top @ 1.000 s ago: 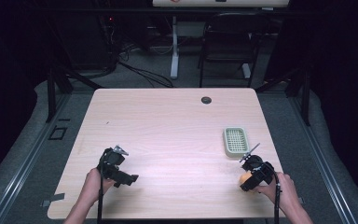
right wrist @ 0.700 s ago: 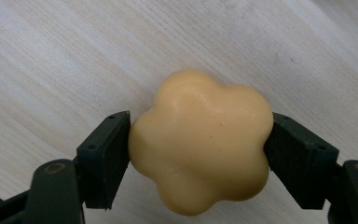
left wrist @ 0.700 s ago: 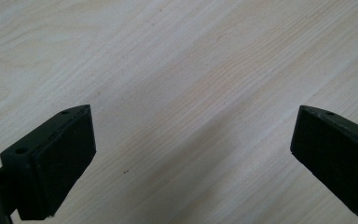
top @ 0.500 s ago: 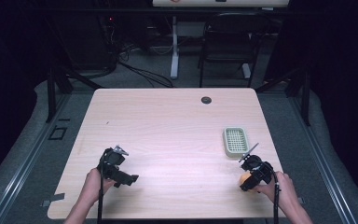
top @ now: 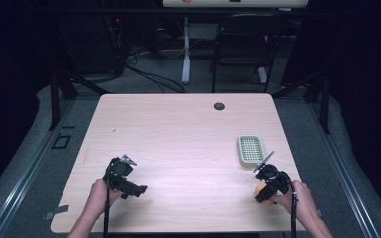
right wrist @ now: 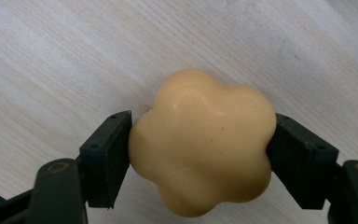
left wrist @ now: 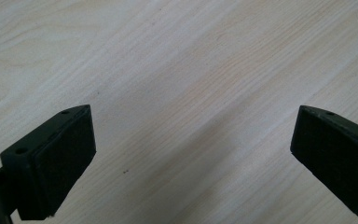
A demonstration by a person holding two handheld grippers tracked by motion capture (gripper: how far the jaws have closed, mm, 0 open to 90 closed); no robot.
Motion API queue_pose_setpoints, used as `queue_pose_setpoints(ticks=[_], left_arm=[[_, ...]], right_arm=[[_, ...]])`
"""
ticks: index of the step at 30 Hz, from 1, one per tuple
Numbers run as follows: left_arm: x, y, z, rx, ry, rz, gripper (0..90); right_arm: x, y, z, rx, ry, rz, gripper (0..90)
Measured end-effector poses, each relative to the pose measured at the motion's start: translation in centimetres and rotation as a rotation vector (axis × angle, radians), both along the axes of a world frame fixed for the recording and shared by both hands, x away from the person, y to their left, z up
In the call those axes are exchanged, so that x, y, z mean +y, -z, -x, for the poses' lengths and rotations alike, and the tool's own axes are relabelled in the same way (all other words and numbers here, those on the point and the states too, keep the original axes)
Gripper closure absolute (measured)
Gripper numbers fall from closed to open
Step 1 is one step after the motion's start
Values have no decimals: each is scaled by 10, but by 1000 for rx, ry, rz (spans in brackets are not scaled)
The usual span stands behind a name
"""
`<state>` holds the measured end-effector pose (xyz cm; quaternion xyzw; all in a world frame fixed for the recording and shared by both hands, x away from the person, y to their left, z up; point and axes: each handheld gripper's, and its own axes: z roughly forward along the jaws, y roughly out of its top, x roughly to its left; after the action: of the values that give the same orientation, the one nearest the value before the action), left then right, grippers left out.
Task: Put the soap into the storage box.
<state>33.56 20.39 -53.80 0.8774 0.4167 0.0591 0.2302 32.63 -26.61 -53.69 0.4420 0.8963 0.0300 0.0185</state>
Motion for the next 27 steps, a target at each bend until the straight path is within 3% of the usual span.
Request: queue_pose_setpoints(ticks=[16,19,21,24,25,27], left_arm=[[1,0,0,-3,-2,1,0],[1,-1,0,-4,-3,1,0],[1,-1,0,-4,-4,1,0],[1,-1,0,-5,-5,1,0],[1,-1,0,-4,-4,2,0],[1,-1,0,-4,-4,2,0]], right_arm=[[-2,-6,2,-46,31,-47,266],[-3,-10,1,-32,13,-32,266],[-3,-8,2,-46,29,-49,266],[-4,-12,1,-30,12,-25,265],[-4,-9,3,-59,45,-59,266],[-4,-8,4,-67,55,-68,266]])
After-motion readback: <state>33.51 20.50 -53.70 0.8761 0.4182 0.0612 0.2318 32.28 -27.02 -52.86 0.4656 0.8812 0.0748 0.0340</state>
